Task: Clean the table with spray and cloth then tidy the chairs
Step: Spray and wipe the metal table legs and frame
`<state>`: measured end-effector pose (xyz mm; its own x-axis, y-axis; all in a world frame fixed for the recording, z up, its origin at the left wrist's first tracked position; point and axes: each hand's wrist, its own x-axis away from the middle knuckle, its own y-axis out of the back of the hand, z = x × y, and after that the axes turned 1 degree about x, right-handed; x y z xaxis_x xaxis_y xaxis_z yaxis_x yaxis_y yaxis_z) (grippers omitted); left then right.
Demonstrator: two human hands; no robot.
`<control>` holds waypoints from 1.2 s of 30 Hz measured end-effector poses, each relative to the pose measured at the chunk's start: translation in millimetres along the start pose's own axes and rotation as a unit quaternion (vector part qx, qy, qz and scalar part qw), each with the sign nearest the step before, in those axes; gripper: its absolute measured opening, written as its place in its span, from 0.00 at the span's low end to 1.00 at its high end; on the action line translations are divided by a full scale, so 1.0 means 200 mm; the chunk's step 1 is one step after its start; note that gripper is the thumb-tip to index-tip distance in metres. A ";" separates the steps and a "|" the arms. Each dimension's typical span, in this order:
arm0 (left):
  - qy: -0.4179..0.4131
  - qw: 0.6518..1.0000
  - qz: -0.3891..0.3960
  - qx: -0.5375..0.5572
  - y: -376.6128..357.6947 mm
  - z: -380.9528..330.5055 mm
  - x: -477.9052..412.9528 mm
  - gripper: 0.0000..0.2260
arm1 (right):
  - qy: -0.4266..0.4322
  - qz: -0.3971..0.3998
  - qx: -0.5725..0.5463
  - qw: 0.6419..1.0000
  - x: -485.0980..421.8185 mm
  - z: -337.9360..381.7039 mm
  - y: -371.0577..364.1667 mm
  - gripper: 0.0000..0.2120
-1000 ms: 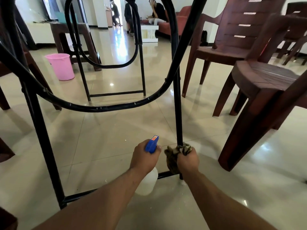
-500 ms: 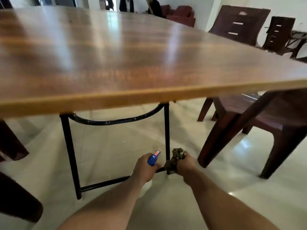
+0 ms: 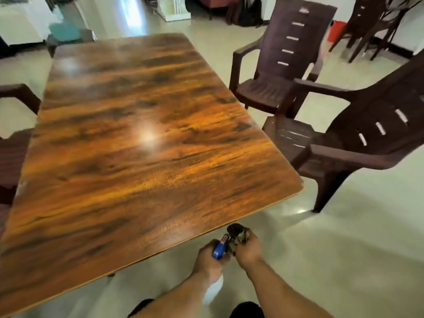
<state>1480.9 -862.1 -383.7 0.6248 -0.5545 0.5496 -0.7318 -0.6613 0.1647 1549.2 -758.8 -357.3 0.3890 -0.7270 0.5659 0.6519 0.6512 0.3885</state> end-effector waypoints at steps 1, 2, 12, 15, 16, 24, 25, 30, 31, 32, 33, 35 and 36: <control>-0.014 1.000 0.004 -0.010 0.00 -0.07 0.05 0.07 | 0.002 -0.009 0.001 1.000 0.07 0.04 0.04 0.13; -0.017 0.999 0.021 -0.027 0.00 -0.17 0.14 0.09 | -0.008 -0.013 0.006 1.000 0.16 0.11 0.12 0.13; -0.079 0.991 -0.014 -0.106 -0.05 -0.96 0.53 0.14 | 0.024 -0.079 0.004 0.997 0.55 0.63 0.67 0.23; -0.114 0.983 -0.081 -0.122 -0.06 -1.13 0.54 0.12 | 0.080 -0.074 0.045 0.993 0.56 0.78 0.75 0.28; -0.125 0.979 -0.110 -0.116 -0.05 -1.17 0.54 0.11 | 0.093 -0.076 0.056 0.991 0.55 0.82 0.75 0.29; -0.144 0.960 -0.211 -0.112 0.08 -1.53 0.31 0.14 | 0.124 -0.047 0.163 0.978 0.31 1.22 0.72 0.31; -0.138 0.960 -0.212 -0.119 0.08 -1.55 0.28 0.14 | 0.130 -0.034 0.178 0.975 0.27 1.23 0.71 0.31; -0.100 0.952 -0.276 -0.084 0.10 -1.68 0.12 0.16 | 0.187 0.035 0.258 0.947 0.03 1.36 0.69 0.27; -0.089 0.949 -0.295 -0.075 0.11 -1.71 0.10 0.16 | 0.195 0.038 0.268 0.943 -0.01 1.40 0.68 0.27; -0.076 0.943 -0.319 -0.054 0.11 -1.75 0.04 0.16 | 0.207 0.046 0.285 0.935 -0.08 1.44 0.66 0.27; -0.063 0.937 -0.343 -0.029 0.11 -1.77 -0.02 0.16 | 0.222 0.057 0.303 0.925 -0.15 1.48 0.65 0.27; -0.039 0.926 -0.374 0.014 0.12 -1.83 -0.13 0.15 | 0.258 0.092 0.366 0.890 -0.29 1.54 0.62 0.27; -0.026 0.920 -0.390 0.036 0.12 -1.86 -0.19 0.14 | 0.281 0.129 0.416 0.855 -0.36 1.57 0.62 0.27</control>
<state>1338.2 -670.1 -95.1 0.9658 0.0798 0.2468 -0.0373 -0.8988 0.4367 1397.9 -557.9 -121.5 0.8535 -0.3736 0.3632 -0.1008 0.5654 0.8186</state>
